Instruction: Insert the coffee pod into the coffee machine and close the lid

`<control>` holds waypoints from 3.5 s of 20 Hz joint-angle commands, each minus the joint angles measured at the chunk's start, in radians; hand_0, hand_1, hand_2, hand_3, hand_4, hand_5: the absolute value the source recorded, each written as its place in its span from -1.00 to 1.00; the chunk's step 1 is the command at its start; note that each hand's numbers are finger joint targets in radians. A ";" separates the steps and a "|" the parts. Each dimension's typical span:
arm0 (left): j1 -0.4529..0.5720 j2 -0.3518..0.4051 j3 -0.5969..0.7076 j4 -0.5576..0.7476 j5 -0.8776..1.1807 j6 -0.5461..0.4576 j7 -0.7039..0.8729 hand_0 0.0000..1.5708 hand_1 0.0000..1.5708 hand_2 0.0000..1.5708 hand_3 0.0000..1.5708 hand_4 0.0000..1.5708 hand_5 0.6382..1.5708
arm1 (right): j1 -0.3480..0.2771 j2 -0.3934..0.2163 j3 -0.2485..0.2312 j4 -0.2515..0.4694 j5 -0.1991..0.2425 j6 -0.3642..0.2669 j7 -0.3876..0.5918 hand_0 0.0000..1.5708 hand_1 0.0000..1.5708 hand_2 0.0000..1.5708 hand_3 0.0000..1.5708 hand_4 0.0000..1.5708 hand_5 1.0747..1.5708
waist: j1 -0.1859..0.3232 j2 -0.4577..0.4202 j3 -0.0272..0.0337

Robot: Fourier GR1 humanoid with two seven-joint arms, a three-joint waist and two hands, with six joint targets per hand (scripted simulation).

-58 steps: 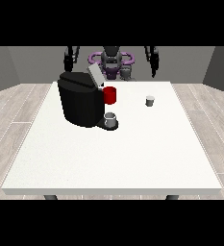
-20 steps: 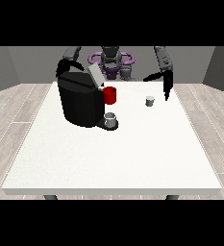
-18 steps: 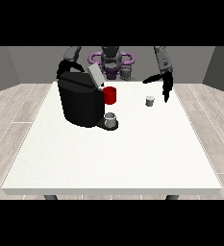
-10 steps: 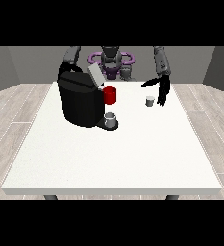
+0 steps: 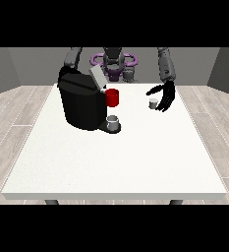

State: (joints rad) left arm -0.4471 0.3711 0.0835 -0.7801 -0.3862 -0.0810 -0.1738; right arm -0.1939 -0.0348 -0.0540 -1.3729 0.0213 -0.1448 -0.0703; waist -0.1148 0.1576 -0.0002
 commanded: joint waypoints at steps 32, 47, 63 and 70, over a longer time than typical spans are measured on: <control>-0.192 -0.004 -0.075 0.123 -0.238 0.070 -0.173 0.78 0.78 0.81 0.74 -0.24 1.00 | -0.017 -0.009 -0.047 0.135 -0.054 -0.005 -0.012 -1.00 -1.00 -1.00 -1.00 -0.38 1.00 | 0.039 -0.085 0.0007; -0.414 0.040 -0.013 0.098 -0.244 -0.001 -0.050 0.59 0.59 0.69 0.64 -0.27 1.00 | -0.063 -0.001 0.005 0.064 -0.065 0.037 0.002 -1.00 -1.00 -1.00 -1.00 -0.38 1.00 | -0.096 -0.047 0.0000; -0.690 0.099 0.067 0.119 -0.217 -0.068 0.076 0.61 0.61 0.68 0.59 -0.34 1.00 | -0.121 0.003 0.044 0.004 -0.015 0.002 0.030 -1.00 -1.00 -1.00 -1.00 -0.30 1.00 | -0.191 0.040 0.0004; -0.701 0.076 0.039 0.116 -0.248 -0.064 0.069 0.61 0.61 0.65 0.57 -0.38 1.00 | -0.146 0.013 0.019 0.013 -0.015 -0.036 0.028 -1.00 -1.00 -1.00 -1.00 -0.34 1.00 | -0.164 0.062 0.0005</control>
State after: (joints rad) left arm -1.1322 0.4675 0.1371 -0.6620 -0.6198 -0.1435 -0.1175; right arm -0.3209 -0.0274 -0.0225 -1.3676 0.0056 -0.1601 -0.0439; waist -0.2910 0.2150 0.0002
